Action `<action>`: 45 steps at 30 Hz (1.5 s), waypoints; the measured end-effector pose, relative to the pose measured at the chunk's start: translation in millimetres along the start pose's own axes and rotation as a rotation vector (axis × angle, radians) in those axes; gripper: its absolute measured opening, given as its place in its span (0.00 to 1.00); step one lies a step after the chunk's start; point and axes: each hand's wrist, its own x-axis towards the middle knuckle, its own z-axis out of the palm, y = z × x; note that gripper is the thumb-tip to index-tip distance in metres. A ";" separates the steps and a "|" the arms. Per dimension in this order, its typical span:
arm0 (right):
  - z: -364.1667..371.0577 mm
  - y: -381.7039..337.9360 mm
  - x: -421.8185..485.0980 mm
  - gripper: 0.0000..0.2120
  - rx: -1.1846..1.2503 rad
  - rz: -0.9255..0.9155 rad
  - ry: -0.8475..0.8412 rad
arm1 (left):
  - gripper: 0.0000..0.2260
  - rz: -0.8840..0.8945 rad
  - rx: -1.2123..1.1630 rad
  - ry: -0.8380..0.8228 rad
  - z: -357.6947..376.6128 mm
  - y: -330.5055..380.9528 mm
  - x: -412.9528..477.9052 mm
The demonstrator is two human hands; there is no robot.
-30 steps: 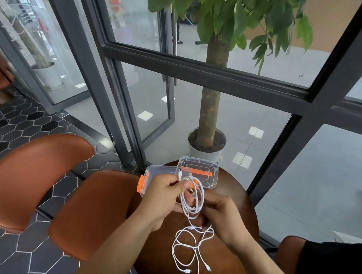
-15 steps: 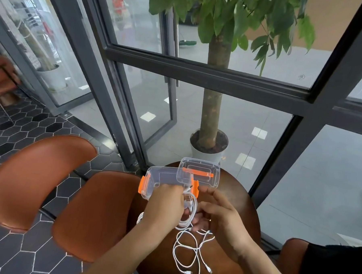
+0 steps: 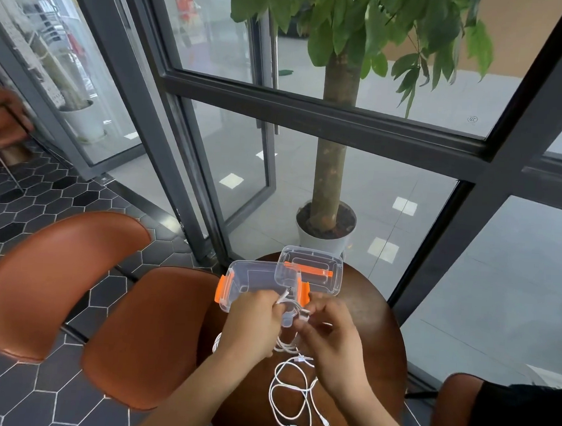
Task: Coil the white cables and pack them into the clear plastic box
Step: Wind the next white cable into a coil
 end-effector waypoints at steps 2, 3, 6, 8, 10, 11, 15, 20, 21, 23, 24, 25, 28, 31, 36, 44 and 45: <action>-3.5 -7.3 -2.5 0.09 0.079 -0.024 0.098 | 0.12 -0.028 -0.090 0.034 3.8 -4.5 0.0; -6.6 -12.1 -3.2 0.08 0.130 -0.035 0.163 | 0.11 -0.052 -0.150 0.058 5.4 -6.6 0.3; -15.0 -22.1 -1.8 0.03 0.292 0.012 0.312 | 0.11 -0.101 -0.322 0.132 6.2 -8.3 0.2; -18.7 -17.0 6.6 0.05 0.448 0.179 0.337 | 0.11 -0.062 -0.366 0.180 7.2 -5.5 -1.3; -21.4 -6.8 15.6 0.10 0.598 0.373 0.290 | 0.11 -0.027 -0.390 0.184 9.8 -2.0 -4.3; -22.1 -3.6 19.2 0.11 0.616 0.436 0.254 | 0.11 -0.014 -0.407 0.172 11.7 -1.3 -4.9; -20.5 3.4 31.7 0.13 0.502 0.453 0.102 | 0.12 0.018 -0.409 0.124 17.2 -4.1 -2.4; -26.5 -4.0 37.1 0.10 0.400 0.393 -0.330 | 0.09 0.051 -0.389 0.046 13.6 -6.2 0.5; -28.5 -3.7 38.2 0.10 0.392 0.398 -0.396 | 0.09 0.058 -0.378 0.033 12.5 -6.3 1.1; -31.0 -1.1 41.4 0.13 0.380 0.409 -0.439 | 0.09 0.077 -0.360 0.012 10.2 -6.0 2.7; -32.0 0.2 43.0 0.15 0.380 0.417 -0.424 | 0.08 0.084 -0.361 -0.001 9.2 -5.6 3.4; -33.0 1.7 43.9 0.16 0.383 0.420 -0.405 | 0.08 0.083 -0.369 -0.014 8.8 -5.3 4.0; -33.0 4.5 42.2 0.14 0.457 0.397 -0.387 | 0.08 0.068 -0.415 -0.047 9.4 -4.8 5.3; -29.9 10.1 37.8 0.12 0.612 0.415 -0.366 | 0.09 0.035 -0.488 -0.088 9.2 -5.3 7.2; -25.6 17.9 30.3 0.11 0.763 0.456 -0.346 | 0.10 0.056 -0.241 -0.039 11.4 -12.3 8.1; -25.4 7.9 27.7 0.25 0.428 0.345 -0.263 | 0.11 0.136 0.065 0.113 8.7 -5.6 5.4; -25.2 8.3 28.0 0.25 0.387 0.313 -0.268 | 0.10 0.128 0.054 0.086 9.3 -5.4 5.3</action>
